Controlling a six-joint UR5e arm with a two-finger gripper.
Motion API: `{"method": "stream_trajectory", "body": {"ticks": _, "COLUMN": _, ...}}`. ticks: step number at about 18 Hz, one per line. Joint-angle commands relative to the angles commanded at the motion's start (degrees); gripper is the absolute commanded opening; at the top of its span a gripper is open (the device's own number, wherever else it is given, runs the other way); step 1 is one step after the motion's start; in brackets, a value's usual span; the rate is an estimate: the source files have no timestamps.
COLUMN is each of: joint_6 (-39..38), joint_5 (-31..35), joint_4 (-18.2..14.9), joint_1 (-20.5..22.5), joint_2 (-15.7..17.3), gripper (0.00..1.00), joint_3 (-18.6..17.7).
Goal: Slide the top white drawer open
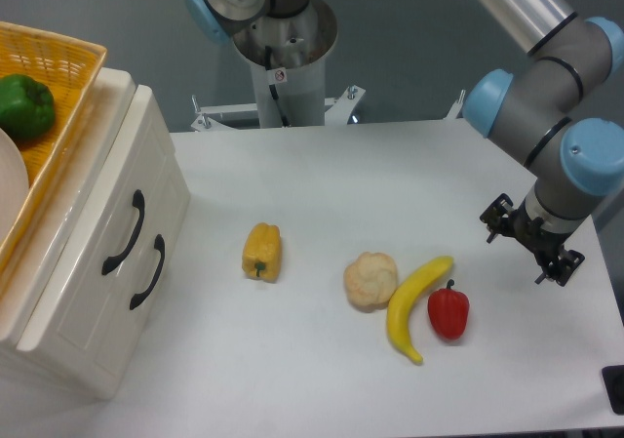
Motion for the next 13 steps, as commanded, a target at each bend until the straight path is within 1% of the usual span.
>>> {"method": "stream_trajectory", "body": {"ticks": 8, "joint_6": 0.0, "joint_5": -0.1, "joint_4": 0.0, "joint_1": -0.3, "joint_2": 0.5, "gripper": 1.0, "joint_3": 0.1}}
{"method": "stream_trajectory", "body": {"ticks": 10, "joint_6": -0.5, "joint_5": 0.3, "joint_4": 0.0, "joint_1": -1.7, "joint_2": 0.5, "gripper": 1.0, "joint_3": 0.5}}
{"method": "stream_trajectory", "body": {"ticks": 13, "joint_6": -2.6, "joint_5": 0.4, "joint_4": -0.3, "joint_1": -2.4, "joint_2": 1.1, "gripper": 1.0, "joint_3": 0.5}}
